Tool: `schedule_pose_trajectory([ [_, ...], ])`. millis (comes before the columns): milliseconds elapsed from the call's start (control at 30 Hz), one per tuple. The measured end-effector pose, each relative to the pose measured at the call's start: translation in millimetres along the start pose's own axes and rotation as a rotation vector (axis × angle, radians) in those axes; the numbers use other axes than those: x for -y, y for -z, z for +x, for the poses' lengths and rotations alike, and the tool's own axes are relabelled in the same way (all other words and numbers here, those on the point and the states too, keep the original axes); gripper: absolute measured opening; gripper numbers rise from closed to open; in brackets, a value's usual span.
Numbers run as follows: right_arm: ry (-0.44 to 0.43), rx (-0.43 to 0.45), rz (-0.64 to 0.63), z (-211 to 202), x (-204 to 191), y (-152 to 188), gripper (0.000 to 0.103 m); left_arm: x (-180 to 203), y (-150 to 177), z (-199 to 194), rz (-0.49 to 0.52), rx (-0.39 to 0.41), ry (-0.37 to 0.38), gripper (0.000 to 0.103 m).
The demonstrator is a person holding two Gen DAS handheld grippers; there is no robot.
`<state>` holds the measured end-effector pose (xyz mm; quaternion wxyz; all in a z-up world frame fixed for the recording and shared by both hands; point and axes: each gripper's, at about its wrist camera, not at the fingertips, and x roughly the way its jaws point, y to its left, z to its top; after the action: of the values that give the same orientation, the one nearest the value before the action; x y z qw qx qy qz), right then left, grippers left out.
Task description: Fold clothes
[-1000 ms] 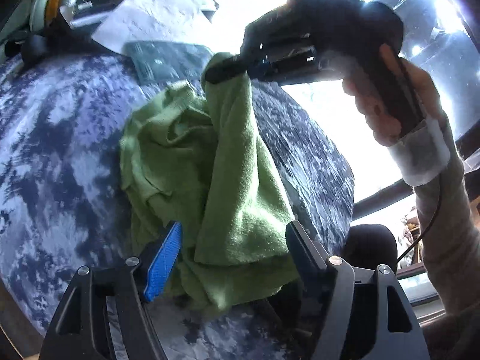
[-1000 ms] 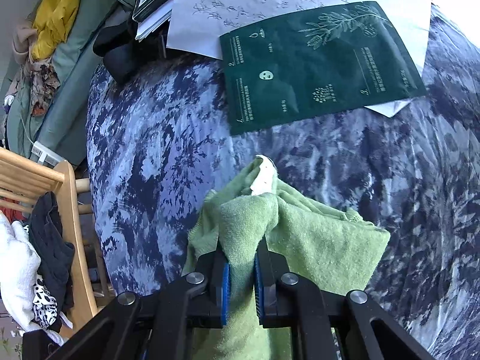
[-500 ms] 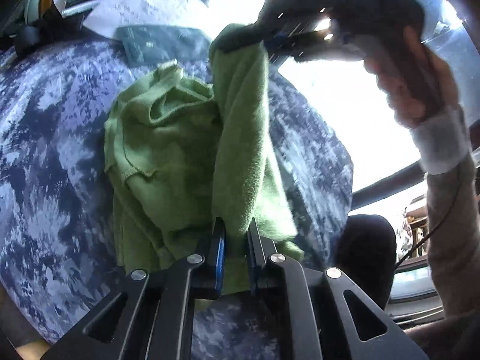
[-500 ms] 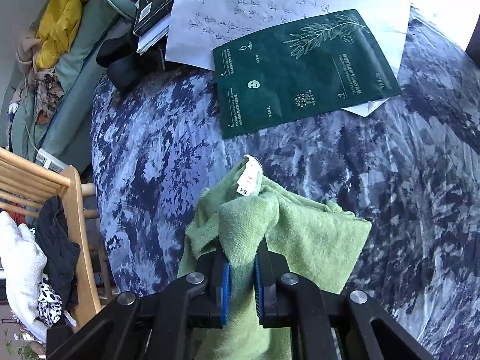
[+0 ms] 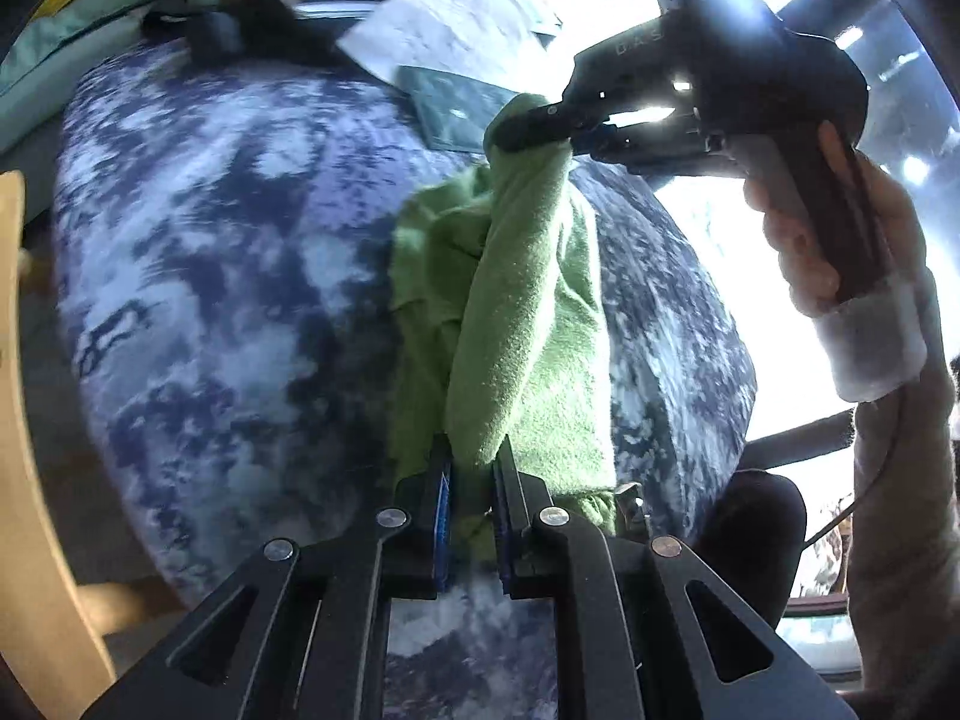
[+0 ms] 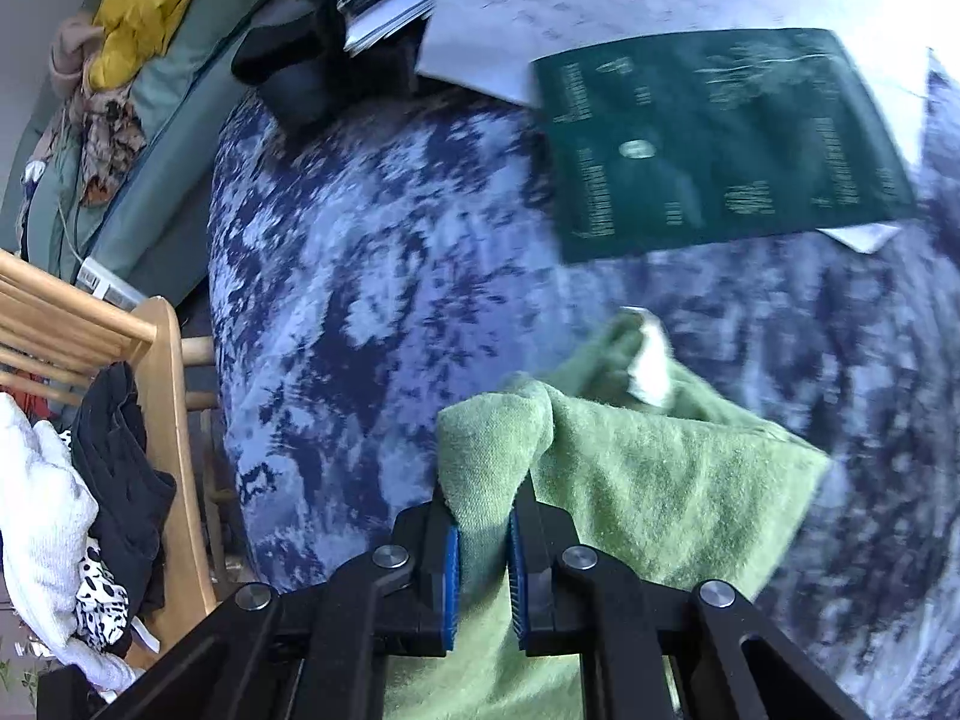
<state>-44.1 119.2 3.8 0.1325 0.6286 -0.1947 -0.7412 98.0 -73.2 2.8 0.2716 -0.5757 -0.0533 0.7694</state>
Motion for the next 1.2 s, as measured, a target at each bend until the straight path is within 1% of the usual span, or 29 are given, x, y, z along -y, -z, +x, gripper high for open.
schedule_pose_trajectory([
  [133, 0.029, -0.043, -0.016, 29, -15, -9, 0.011, -13, 1, 16, -0.033, -0.04, -0.036, 0.012],
  [200, 0.042, -0.063, -0.012, 45, -18, -13, 0.015, -17, 1, 23, -0.043, -0.05, -0.053, 0.012],
  [233, 0.044, -0.07, -0.003, 52, -18, -15, 0.021, -18, 0, 26, -0.05, -0.052, -0.063, 0.012],
  [267, 0.045, -0.073, 0.0, 56, -18, -17, 0.03, -19, 0, 29, -0.056, -0.053, -0.072, 0.012],
  [300, 0.047, -0.074, 0.004, 59, -17, -18, 0.034, -20, -1, 32, -0.057, -0.059, -0.086, 0.012],
  [333, 0.048, -0.071, 0.009, 60, -17, -19, 0.042, -21, -1, 35, -0.06, -0.065, -0.094, 0.012],
  [367, 0.041, -0.069, 0.01, 59, -18, -19, 0.043, -22, -2, 38, -0.064, -0.072, -0.101, 0.012],
  [467, 0.022, -0.058, -0.002, 50, -22, -20, 0.044, -23, -4, 44, -0.071, -0.084, -0.128, 0.013],
  [533, 0.037, -0.043, -0.017, 41, -25, -19, 0.045, -23, -5, 45, -0.083, -0.086, -0.148, 0.019],
  [600, 0.053, -0.028, -0.037, 30, -26, -17, 0.045, -24, -6, 43, -0.103, -0.078, -0.162, 0.029],
  [700, 0.071, -0.016, -0.073, 12, -24, -3, 0.045, -28, -5, 34, -0.139, -0.049, -0.223, 0.039],
  [800, 0.09, -0.02, -0.105, 0, -16, 17, 0.045, -26, -2, 25, -0.156, -0.025, -0.252, 0.04],
  [867, 0.075, -0.024, -0.106, -7, -5, 34, 0.045, -19, 1, 19, -0.152, -0.014, -0.273, 0.041],
  [933, 0.054, -0.031, -0.107, -10, 4, 53, 0.045, -6, 4, 15, -0.124, -0.003, -0.29, 0.042],
  [1100, 0.027, -0.021, -0.104, -20, 24, 98, 0.045, 24, 7, 9, -0.044, 0.02, -0.332, 0.055],
  [1200, 0.005, -0.007, -0.089, -26, 38, 121, 0.045, 41, 9, 10, -0.005, 0.022, -0.337, 0.058],
])
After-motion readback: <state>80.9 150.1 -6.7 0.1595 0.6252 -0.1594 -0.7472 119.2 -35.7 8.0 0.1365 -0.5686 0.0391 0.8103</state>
